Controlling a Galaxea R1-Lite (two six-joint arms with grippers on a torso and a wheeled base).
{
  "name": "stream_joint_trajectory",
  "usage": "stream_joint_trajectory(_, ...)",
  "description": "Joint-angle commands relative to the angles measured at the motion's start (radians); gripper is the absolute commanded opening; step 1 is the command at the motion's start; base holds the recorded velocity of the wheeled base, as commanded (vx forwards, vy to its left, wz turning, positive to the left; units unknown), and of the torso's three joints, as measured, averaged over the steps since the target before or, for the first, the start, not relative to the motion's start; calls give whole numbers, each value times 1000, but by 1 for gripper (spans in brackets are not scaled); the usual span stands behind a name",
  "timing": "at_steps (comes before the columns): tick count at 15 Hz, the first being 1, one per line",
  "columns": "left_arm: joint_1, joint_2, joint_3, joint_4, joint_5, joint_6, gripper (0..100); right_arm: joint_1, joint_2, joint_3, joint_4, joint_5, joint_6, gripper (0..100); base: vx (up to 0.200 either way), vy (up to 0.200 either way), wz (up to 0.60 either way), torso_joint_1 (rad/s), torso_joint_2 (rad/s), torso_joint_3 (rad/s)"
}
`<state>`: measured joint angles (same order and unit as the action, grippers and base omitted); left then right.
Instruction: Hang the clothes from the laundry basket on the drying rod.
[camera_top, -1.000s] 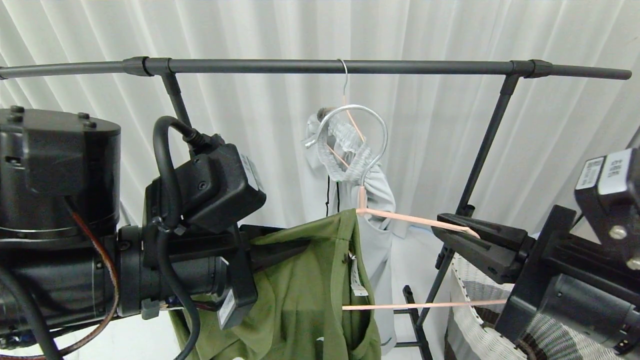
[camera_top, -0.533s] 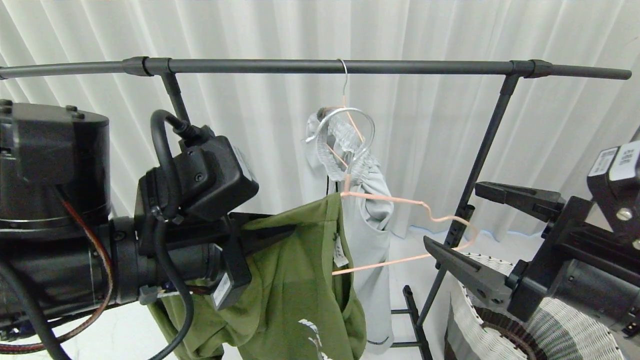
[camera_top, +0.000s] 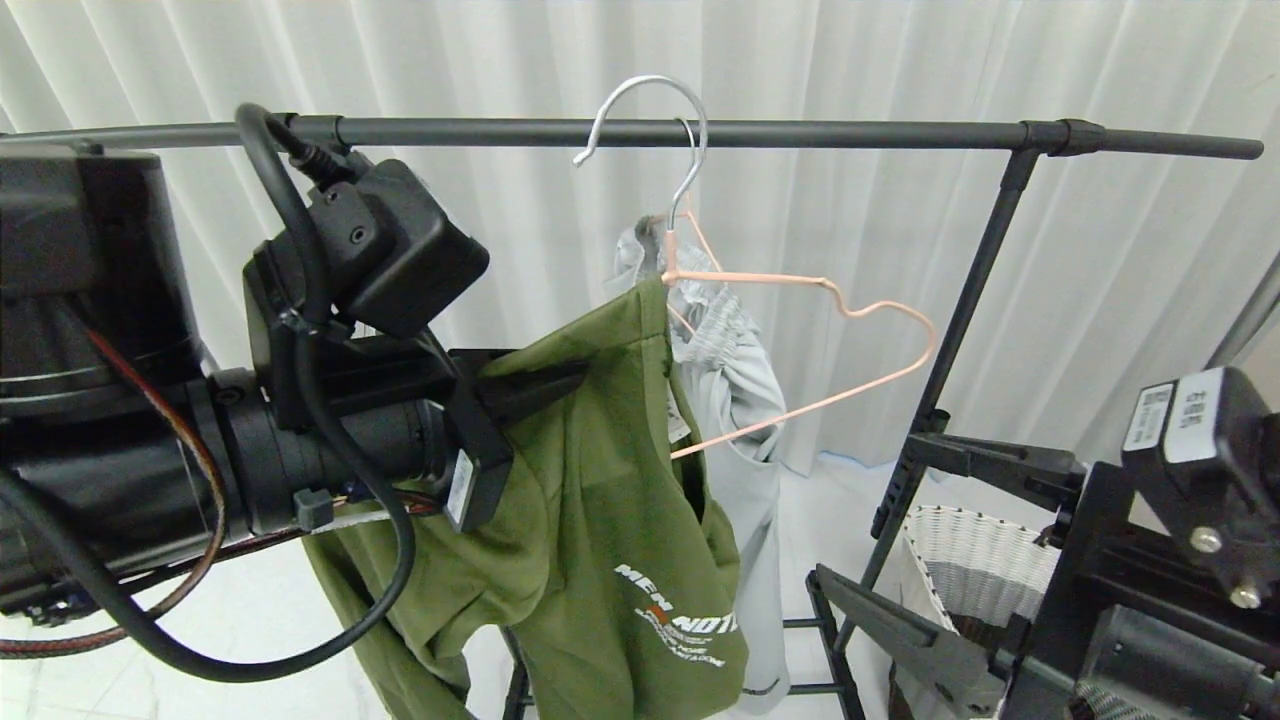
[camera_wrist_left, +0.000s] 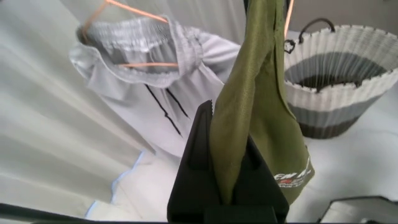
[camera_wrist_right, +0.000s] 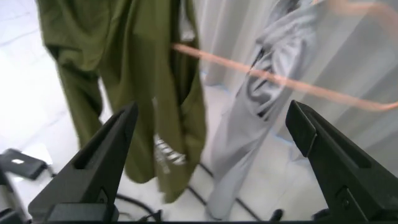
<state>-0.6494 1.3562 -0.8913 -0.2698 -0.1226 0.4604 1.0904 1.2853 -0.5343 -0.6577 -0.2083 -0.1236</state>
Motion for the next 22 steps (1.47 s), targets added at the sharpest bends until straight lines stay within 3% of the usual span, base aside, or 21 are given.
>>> stream_joint_trajectory(1, -6, -3, -18, 0, 0, 0, 0, 6, 75, -3, 0, -6, 50, 100, 0, 0, 0, 0, 0, 0)
stream_joint_trajectory(4, -23, -6, -25, 0, 0, 0, 0, -4, 206, -53, -59, -65, 206, 100, 0, 0, 0, 0, 0, 0)
stream_joint_trajectory(7, -38, -8, -34, 0, 0, 0, 0, -7, 313, -121, -149, -149, 279, 100, 0, 0, 0, 0, 0, 0)
stream_joint_trajectory(11, -39, -9, -44, 0, 0, 0, 0, -26, 362, -151, -168, -152, 283, 100, 0, 0, 0, 0, 0, 0)
stream_joint_trajectory(14, -39, -9, -46, 0, 0, -2, 0, -90, 416, -159, -218, -160, 280, 100, 0, 0, 0, 0, 0, 0)
stream_joint_trajectory(18, -39, -12, -52, 0, 0, -2, 0, -119, 451, -153, -218, -229, 275, 100, 0, 0, 0, 0, 0, 0)
stream_joint_trajectory(22, -36, -23, -54, 0, 0, -2, 0, -218, 442, -105, -215, -258, 228, 100, 0, 0, 0, 0, 0, 0)
